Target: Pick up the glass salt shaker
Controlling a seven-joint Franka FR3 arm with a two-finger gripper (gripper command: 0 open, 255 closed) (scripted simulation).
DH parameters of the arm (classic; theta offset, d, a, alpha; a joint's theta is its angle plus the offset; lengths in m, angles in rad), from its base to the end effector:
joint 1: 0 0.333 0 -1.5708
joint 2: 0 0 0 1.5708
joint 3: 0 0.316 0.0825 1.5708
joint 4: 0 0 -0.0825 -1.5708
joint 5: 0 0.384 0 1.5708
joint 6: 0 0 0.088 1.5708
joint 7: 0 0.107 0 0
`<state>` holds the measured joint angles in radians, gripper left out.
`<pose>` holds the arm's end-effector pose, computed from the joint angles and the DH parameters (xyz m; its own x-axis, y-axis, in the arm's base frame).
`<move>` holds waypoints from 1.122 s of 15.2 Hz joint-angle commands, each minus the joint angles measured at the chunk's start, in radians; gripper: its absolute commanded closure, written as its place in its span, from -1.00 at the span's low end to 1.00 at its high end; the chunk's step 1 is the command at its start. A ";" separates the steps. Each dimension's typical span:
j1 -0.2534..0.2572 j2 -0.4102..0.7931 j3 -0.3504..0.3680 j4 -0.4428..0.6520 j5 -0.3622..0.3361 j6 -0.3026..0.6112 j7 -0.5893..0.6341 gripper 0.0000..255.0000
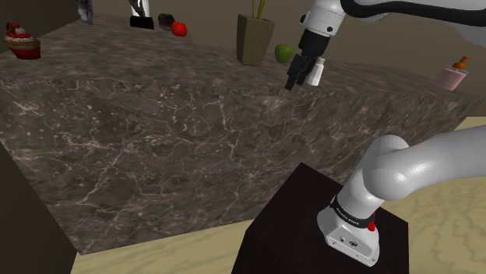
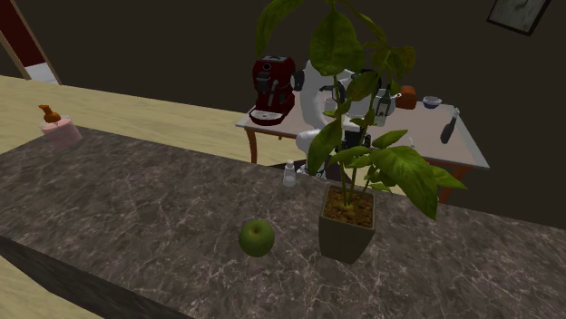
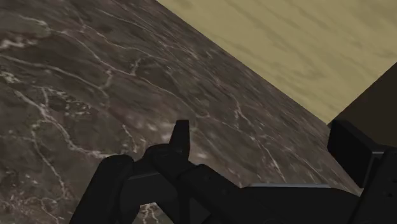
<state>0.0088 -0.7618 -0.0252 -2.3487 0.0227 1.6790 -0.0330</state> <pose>0.3243 -0.0054 0.5964 0.9955 0.0195 0.0930 0.0231 -0.9990 -0.0370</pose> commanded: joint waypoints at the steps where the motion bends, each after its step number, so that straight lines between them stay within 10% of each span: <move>1: 0.000 0.000 0.000 0.000 0.000 0.000 0.000 -1.00; 17: -0.091 0.304 -0.333 0.433 -0.099 -0.215 -0.319 -1.00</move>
<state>-0.0793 -0.4918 -0.3339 -1.9590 -0.0756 1.4802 -0.3270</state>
